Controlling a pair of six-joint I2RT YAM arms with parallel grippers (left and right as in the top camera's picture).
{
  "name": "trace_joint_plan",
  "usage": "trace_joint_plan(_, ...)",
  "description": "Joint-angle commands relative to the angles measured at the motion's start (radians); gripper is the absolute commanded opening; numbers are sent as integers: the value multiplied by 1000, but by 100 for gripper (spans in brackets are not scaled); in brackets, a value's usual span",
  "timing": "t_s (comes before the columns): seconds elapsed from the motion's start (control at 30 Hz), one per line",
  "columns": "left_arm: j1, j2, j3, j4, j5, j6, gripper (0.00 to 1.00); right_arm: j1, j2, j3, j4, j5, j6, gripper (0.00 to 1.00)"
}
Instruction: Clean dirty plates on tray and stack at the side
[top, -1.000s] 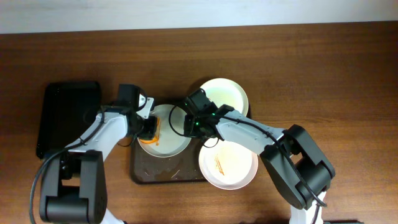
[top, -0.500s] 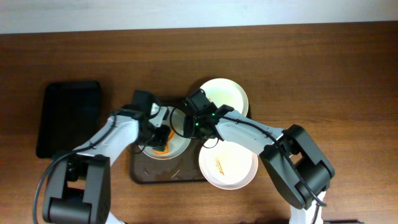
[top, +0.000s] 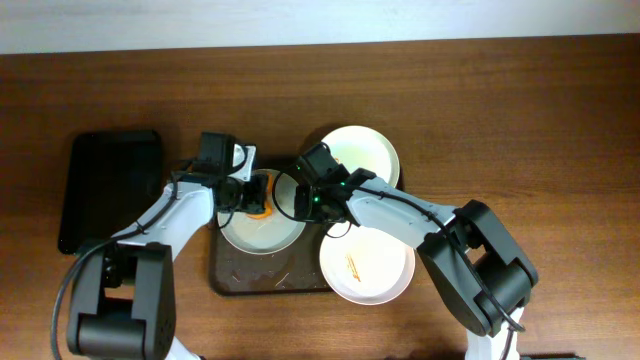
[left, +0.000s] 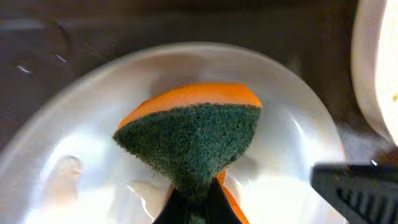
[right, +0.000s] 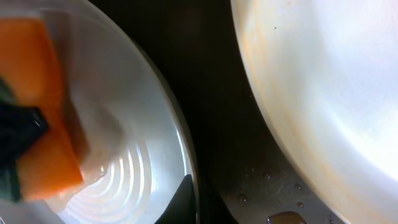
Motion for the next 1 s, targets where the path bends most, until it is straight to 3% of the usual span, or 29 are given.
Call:
trace_joint_plan(0.0, 3, 11, 6, -16, 98, -6, 0, -5, 15, 6, -5, 13, -8, 4)
trace_joint_plan(0.1, 40, 0, 74, -39, 94, -6, 0, -5, 15, 6, -6, 12, -8, 4)
trace_joint_plan(0.2, 132, -43, 261, -176, 89, 5, 0, -5, 15, 6, -6, 13, -8, 6)
trace_joint_plan(0.37, 232, -56, 394, -331, 77, 43, 0, -5, 17, 6, -2, 13, -8, 24)
trace_joint_plan(0.4, 232, -55, 394, -354, 50, 43, 0, -5, 17, 6, -3, 13, -8, 24)
trace_joint_plan(0.47, 232, -55, 394, -383, -5, 43, 0, -5, 17, 6, -1, 13, -8, 4)
trace_joint_plan(0.63, 233, -55, 394, -399, -47, 43, 0, -4, -69, 83, -89, 16, -106, 4)
trace_joint_plan(0.8, 233, -55, 394, -397, -50, 42, 0, 65, -198, 216, -377, 383, -190, 4)
trace_joint_plan(0.97, 235, -55, 394, -396, -80, 42, 0, 287, -216, 233, -502, 888, -187, 4)
